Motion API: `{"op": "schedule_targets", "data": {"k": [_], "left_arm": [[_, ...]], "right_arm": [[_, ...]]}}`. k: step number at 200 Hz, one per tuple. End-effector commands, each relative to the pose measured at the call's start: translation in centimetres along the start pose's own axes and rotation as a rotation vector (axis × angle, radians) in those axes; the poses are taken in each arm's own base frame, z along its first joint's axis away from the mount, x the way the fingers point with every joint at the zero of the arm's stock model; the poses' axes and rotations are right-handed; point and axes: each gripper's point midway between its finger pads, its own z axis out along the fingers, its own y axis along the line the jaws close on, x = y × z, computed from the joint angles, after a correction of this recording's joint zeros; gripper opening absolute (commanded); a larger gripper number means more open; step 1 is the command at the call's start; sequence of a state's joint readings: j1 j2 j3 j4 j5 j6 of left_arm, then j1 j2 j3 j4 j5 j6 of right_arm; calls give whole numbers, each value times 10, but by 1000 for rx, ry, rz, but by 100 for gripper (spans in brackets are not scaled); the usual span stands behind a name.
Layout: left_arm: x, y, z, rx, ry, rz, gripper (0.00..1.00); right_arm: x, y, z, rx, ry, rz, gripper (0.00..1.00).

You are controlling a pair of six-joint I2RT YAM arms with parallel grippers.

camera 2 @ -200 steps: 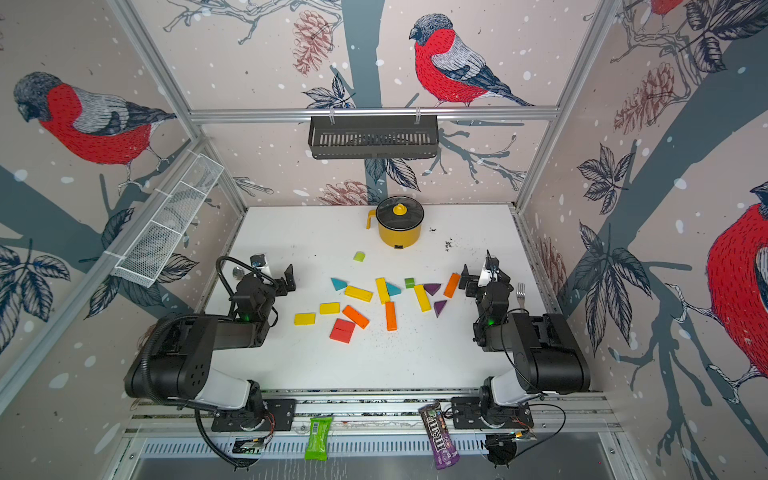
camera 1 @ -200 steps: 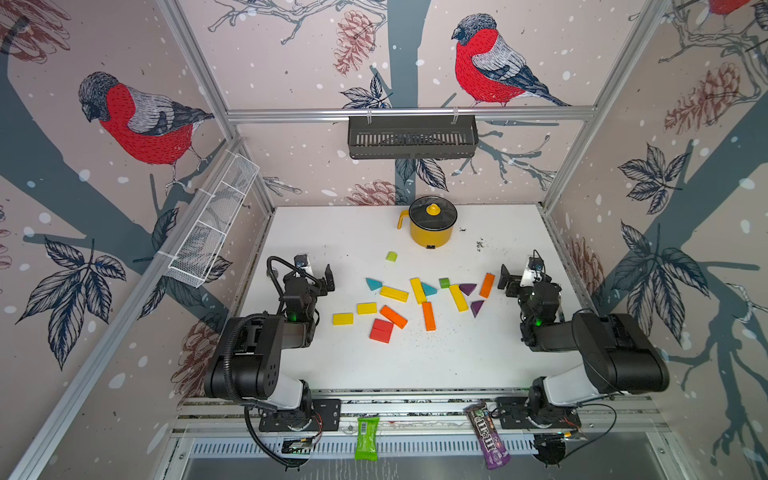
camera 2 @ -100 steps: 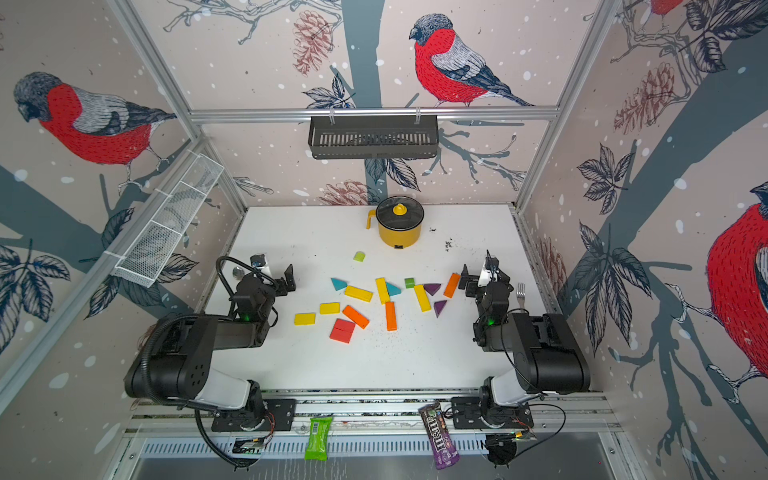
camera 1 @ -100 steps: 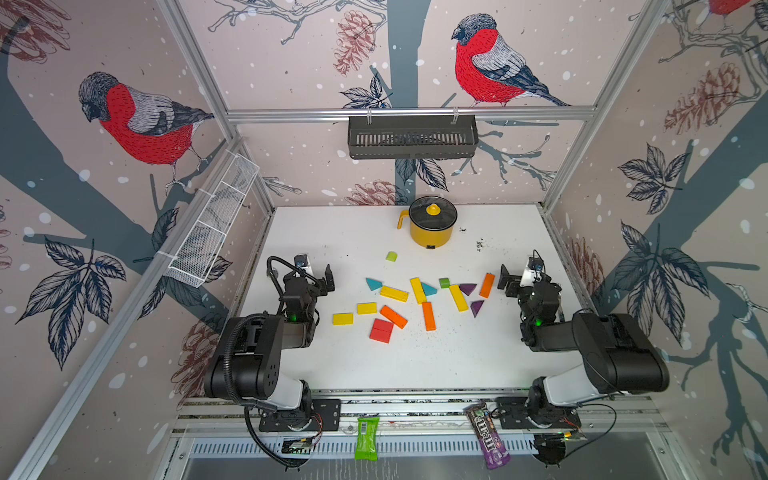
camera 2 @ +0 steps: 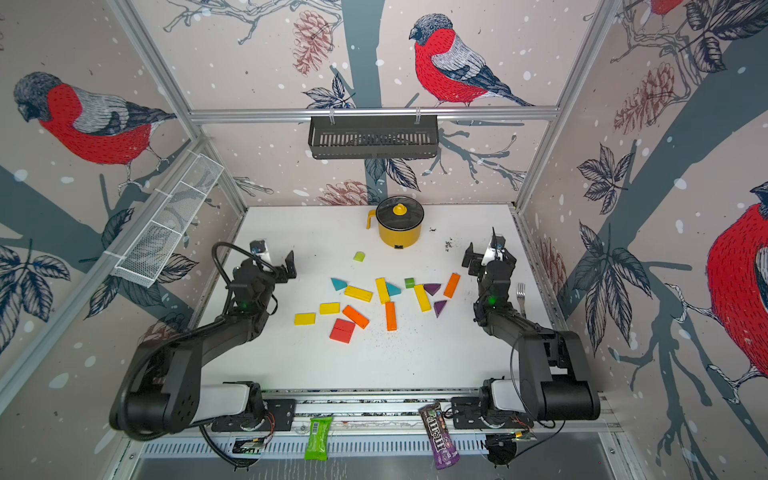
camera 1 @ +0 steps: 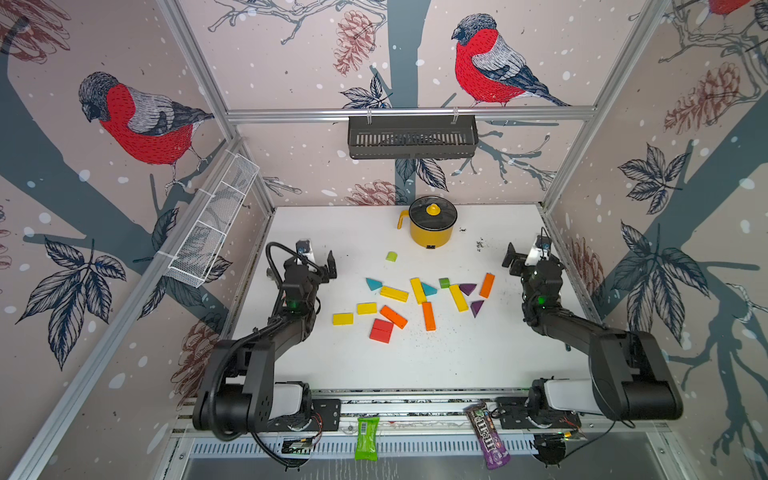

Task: Assemble a carrot with building blocks
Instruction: Pick up the building block from the center of the board.

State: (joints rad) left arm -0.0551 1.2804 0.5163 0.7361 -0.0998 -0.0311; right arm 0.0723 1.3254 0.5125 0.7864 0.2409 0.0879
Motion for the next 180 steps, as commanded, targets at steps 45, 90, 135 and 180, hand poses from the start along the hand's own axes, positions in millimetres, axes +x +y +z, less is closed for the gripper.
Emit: {"op": "schedule_targets", "data": {"k": [45, 90, 135, 180], "left_arm": [[-135, 5, -14, -27, -10, -343, 100], [-114, 14, -18, 51, -28, -599, 99], [-106, 15, -31, 44, 7, -806, 91], [-65, -23, -18, 203, 221, -936, 92]], "right_arm": [[-17, -28, -6, 74, 216, 543, 100], [5, -6, 5, -40, 353, 498, 83], [6, 93, -10, -267, 374, 240, 81], [38, 253, -54, -675, 475, -159, 47]]}}
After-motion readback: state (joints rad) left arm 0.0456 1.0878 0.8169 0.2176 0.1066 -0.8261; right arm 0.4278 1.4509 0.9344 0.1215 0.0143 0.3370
